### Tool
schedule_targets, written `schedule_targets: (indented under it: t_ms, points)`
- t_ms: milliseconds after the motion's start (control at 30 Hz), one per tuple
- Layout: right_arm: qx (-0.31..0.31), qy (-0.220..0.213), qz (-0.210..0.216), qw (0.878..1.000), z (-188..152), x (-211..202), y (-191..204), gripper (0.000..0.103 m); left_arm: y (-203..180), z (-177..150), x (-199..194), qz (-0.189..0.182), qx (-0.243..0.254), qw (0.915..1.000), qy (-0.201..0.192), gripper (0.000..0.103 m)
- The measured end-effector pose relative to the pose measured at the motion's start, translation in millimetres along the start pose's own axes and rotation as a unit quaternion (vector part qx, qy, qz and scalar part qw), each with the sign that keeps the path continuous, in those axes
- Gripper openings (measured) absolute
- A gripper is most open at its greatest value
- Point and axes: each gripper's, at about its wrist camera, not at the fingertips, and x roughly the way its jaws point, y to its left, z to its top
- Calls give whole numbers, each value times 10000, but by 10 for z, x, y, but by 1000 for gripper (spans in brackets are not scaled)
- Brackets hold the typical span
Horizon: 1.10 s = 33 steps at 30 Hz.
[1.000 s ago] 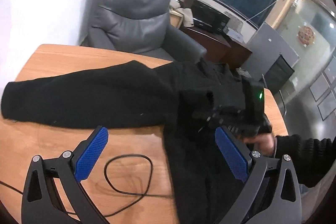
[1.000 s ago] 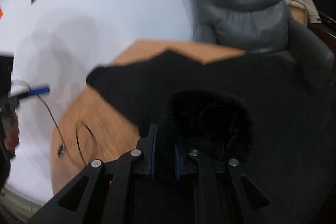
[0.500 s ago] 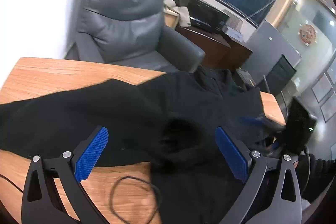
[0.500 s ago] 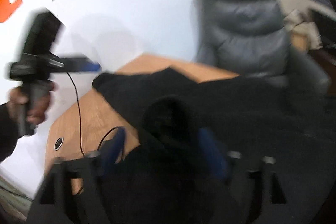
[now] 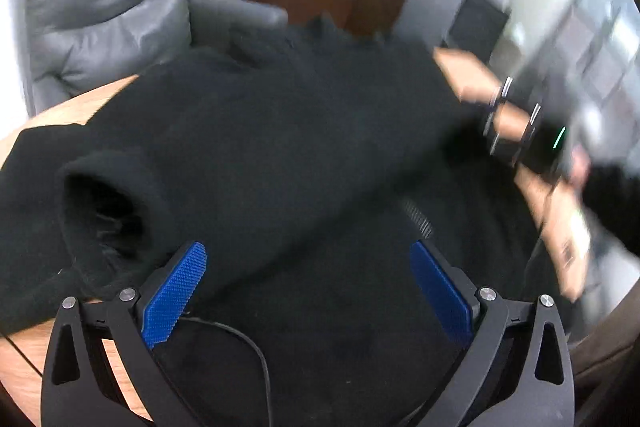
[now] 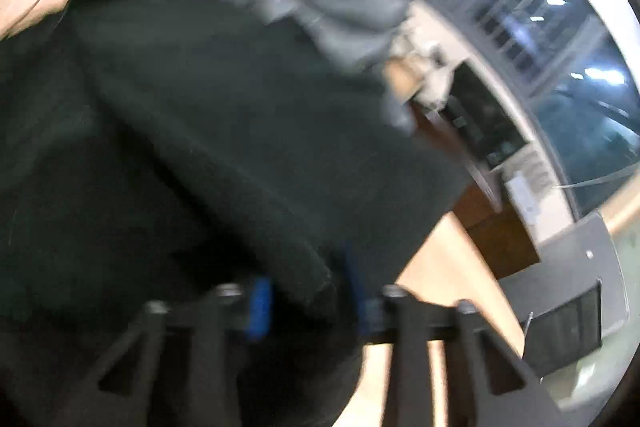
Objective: Fold clothes
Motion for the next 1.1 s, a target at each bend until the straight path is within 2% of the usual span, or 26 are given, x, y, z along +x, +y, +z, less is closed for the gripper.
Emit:
schedule_targets:
  t_ms: [67,133,233,300,367,433,467,533,567,633,700,767,800,833,900,967,1000,1067,1100]
  points:
    - [299,-281,-291,9987,8,-89,-98,15,12,-63,164,106,-24,9998,186,103]
    - [494,-332,-452,9972,-67,-103,-175,15,94,-90,278,-26,-260,9993,278,103]
    - [136,232,-422,9987,-355,60,-75,16,223,-39,282,-220,-671,9974,107,103]
    - [-201,339,-427,9983,-444,64,33,16,277,4,221,-250,-770,9967,4,103]
    - [-154,398,-396,9983,-453,52,11,24,327,50,154,-256,-825,9962,-65,103]
    - [1,461,-302,9985,-436,10,-60,61,377,130,32,-300,-815,9960,-212,103]
    - [43,477,-220,9986,-434,-37,-94,67,427,173,-4,-341,-828,9955,-321,103]
    - [80,508,92,9986,-445,-205,-177,70,530,258,-72,-422,-857,9939,-543,103]
    - [205,550,285,9979,-438,-290,-247,70,594,280,-38,-413,-907,9937,-513,103]
    - [661,509,673,9942,-328,-523,-403,70,740,244,169,-348,-1124,9929,-164,103]
    - [1288,285,950,9867,-111,-663,-661,70,851,178,369,-327,-1289,9911,110,103]
    - [1973,-120,1256,9722,210,-617,-869,76,803,133,381,-232,-1118,9934,-136,103]
    - [2249,-268,1401,9639,355,-563,-947,87,768,130,387,-150,-1047,9943,-148,103]
    - [2366,-264,1514,9594,483,-408,-950,91,732,128,392,-67,-976,9951,-155,103]
    - [2409,-32,1558,9580,736,64,-846,91,740,138,360,-124,-1116,9934,-246,103]
    - [2319,277,1136,9657,812,515,-701,82,750,148,327,-187,-1262,9912,-340,103]
    - [2364,474,974,9656,819,739,-662,78,779,136,262,-205,-1323,9898,-485,103]
    - [2810,972,860,9509,699,1148,-705,78,851,98,261,-98,-1432,9879,-589,103]
    - [2983,1036,840,9451,616,1218,-721,79,874,89,313,-105,-1468,9875,-564,103]
